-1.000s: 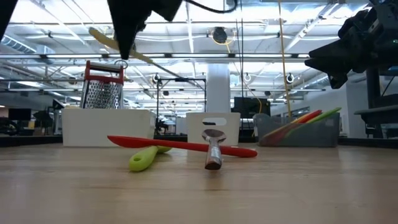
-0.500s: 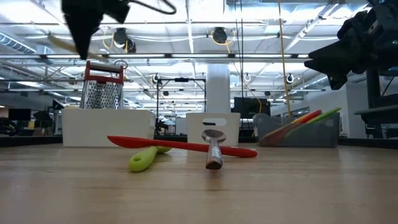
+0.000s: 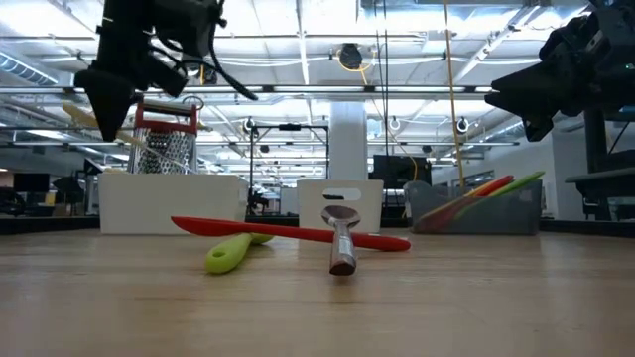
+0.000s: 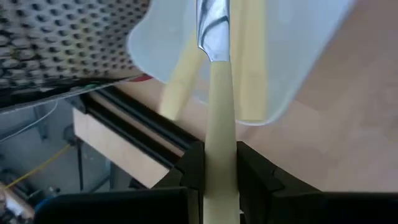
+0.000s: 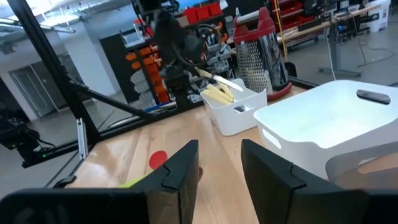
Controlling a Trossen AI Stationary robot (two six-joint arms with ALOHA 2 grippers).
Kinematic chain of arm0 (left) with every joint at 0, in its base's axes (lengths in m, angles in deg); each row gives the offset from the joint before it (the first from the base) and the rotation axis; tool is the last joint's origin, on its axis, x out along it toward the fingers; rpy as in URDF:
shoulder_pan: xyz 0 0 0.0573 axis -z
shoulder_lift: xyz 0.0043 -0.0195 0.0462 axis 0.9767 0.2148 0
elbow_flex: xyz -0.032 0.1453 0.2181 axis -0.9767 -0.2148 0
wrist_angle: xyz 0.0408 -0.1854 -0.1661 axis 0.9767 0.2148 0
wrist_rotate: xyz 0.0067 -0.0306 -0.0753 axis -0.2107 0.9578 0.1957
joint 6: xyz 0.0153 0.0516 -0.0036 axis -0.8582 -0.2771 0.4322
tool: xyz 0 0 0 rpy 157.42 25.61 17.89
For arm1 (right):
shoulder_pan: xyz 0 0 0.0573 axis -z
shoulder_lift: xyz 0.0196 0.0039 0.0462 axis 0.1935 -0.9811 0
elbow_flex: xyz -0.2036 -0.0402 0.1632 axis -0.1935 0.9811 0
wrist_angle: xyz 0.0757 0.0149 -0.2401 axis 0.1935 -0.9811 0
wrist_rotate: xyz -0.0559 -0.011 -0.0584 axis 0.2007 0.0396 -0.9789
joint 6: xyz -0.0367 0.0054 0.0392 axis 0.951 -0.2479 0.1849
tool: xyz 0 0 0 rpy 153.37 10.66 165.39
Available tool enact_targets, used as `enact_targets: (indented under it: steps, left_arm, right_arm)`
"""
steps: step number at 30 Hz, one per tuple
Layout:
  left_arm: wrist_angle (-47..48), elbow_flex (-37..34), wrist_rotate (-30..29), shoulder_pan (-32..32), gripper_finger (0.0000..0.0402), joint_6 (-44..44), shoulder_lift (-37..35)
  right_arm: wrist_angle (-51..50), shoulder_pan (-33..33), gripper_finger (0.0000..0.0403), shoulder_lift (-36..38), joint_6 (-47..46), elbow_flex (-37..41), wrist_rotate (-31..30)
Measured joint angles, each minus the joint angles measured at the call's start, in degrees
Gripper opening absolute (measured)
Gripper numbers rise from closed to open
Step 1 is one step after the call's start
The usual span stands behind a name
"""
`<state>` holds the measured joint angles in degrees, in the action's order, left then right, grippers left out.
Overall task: Pick & Place Kitchen Items
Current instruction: Put the yellow knife into the left white bin
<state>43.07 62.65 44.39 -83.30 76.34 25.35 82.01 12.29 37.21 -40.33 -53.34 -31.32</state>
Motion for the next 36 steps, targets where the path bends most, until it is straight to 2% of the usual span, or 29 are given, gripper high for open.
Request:
enact_targets:
  steps: [12, 19, 29, 36]
  left_arm:
    - [-10.07, -0.05, -1.66, -8.25, 0.0052, -16.39, 0.26]
    - [-9.34, -0.05, -1.61, -10.15, 0.0052, -17.97, 2.13]
    - [-12.21, -0.02, 1.36, -10.14, 0.0052, -19.45, 7.38]
    - [-12.28, -0.05, 3.27, -11.55, 0.0052, -19.60, 8.08]
  right_arm:
    - [3.48, 0.00, 0.0114, 0.00, 0.00, 0.19, 0.00]
    - [3.72, 0.00, 0.0114, 0.00, 0.00, 0.06, 0.06]
    - [3.68, 0.01, 0.0114, -0.01, 0.00, -0.02, 0.09]
    - [3.68, 0.00, 0.0114, -0.02, 0.00, -0.05, 0.09]
